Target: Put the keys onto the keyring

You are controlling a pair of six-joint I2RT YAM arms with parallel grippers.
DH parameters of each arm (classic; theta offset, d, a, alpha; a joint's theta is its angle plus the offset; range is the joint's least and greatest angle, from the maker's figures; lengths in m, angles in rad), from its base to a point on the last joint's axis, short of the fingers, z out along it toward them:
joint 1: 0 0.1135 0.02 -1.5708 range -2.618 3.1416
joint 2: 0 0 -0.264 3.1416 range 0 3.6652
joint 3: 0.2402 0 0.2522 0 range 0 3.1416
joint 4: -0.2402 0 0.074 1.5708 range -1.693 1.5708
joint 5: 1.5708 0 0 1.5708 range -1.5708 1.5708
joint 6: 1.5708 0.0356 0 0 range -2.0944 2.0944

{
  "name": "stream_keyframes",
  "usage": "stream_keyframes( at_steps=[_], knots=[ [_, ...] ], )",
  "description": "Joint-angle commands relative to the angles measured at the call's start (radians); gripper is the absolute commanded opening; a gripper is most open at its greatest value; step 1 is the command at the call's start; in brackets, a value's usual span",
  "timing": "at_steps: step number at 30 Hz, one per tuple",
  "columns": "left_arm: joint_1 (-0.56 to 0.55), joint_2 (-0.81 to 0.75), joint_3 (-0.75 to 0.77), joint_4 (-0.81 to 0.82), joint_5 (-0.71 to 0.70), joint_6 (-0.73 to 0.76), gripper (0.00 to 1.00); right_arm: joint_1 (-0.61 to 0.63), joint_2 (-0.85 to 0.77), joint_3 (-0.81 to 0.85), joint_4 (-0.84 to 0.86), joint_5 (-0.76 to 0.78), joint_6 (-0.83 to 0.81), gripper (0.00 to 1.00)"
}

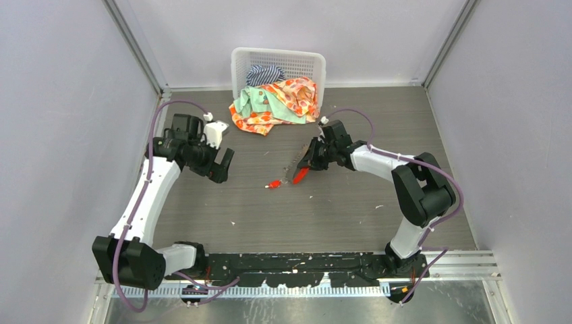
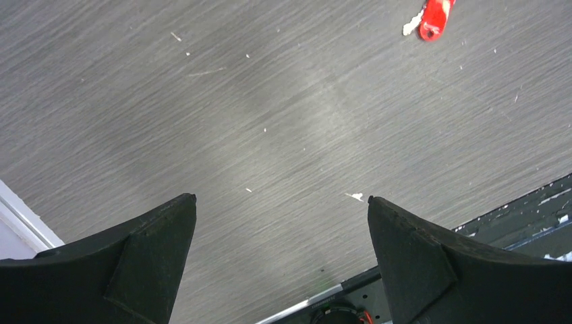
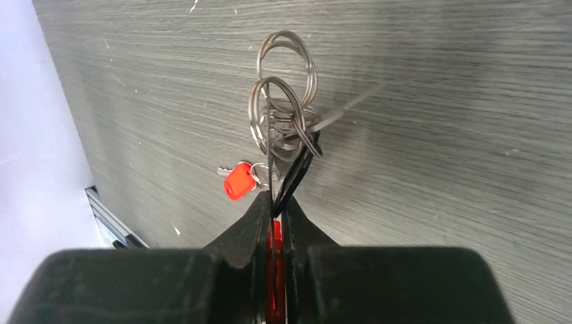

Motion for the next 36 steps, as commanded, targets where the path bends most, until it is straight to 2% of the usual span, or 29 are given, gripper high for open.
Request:
stream_keyframes(
  at_steps=[1, 3, 4, 5, 6, 7, 14, 17, 19, 20, 23, 25, 26, 28, 31, 34, 36],
  knots=[
    [0.034, 0.008, 0.012, 0.077, 0.047, 0.002, 1.0, -0.011, -0.024, -0.001, 0.032, 0.066, -0.025, 0.12],
    [0.045, 0.016, 0.019, 0.078, 0.067, -0.001, 1.0, -0.02, -0.021, 0.007, -0.002, 0.081, -0.032, 0.16],
    [0.05, 0.018, 0.022, 0.083, 0.073, -0.004, 1.0, -0.02, -0.021, 0.008, -0.014, 0.082, -0.033, 0.25],
    [0.054, 0.018, 0.02, 0.091, 0.079, -0.011, 1.0, -0.021, -0.022, 0.01, -0.029, 0.083, -0.036, 0.43],
    [0.06, 0.017, 0.019, 0.101, 0.085, -0.017, 1.0, -0.021, -0.025, 0.013, -0.045, 0.08, -0.041, 0.91],
    [0.063, 0.017, 0.018, 0.105, 0.093, -0.02, 1.0, -0.022, -0.029, 0.017, -0.062, 0.082, -0.047, 0.97],
    [0.104, 0.023, 0.035, 0.113, 0.134, -0.026, 1.0, -0.036, -0.167, 0.079, -0.265, 0.123, -0.124, 1.0],
    [0.133, 0.036, 0.06, 0.108, 0.165, -0.024, 1.0, -0.044, -0.26, 0.133, -0.435, 0.206, -0.185, 1.0],
    [0.196, 0.046, 0.072, 0.118, 0.194, -0.032, 1.0, -0.064, -0.34, 0.147, -0.508, 0.305, -0.211, 1.0],
    [0.222, 0.052, 0.073, 0.131, 0.213, -0.039, 1.0, -0.085, -0.385, 0.141, -0.527, 0.371, -0.221, 1.0],
    [0.272, 0.069, 0.054, 0.184, 0.254, -0.066, 1.0, -0.19, -0.504, 0.112, -0.521, 0.439, -0.232, 1.0],
    [0.275, 0.066, -0.014, 0.292, 0.246, -0.071, 1.0, -0.254, -0.556, 0.094, -0.496, 0.521, -0.237, 1.0],
    [0.276, 0.058, -0.071, 0.369, 0.225, -0.087, 1.0, -0.275, -0.577, 0.083, -0.477, 0.604, -0.25, 1.0],
    [0.275, 0.043, -0.189, 0.511, 0.206, -0.113, 1.0, -0.281, -0.608, 0.016, -0.39, 0.868, -0.268, 1.0],
    [0.275, 0.027, -0.36, 0.716, 0.208, -0.14, 1.0, -0.284, -0.66, -0.186, -0.076, 1.07, -0.46, 1.0],
    [0.275, 0.029, -0.499, 0.901, 0.204, -0.172, 1.0, -0.29, -0.663, -0.381, 0.247, 1.156, -0.587, 1.0],
    [0.275, 0.039, -0.559, 1.018, 0.206, -0.194, 1.0, -0.298, -0.628, -0.461, 0.396, 1.183, -0.59, 1.0]
  ],
)
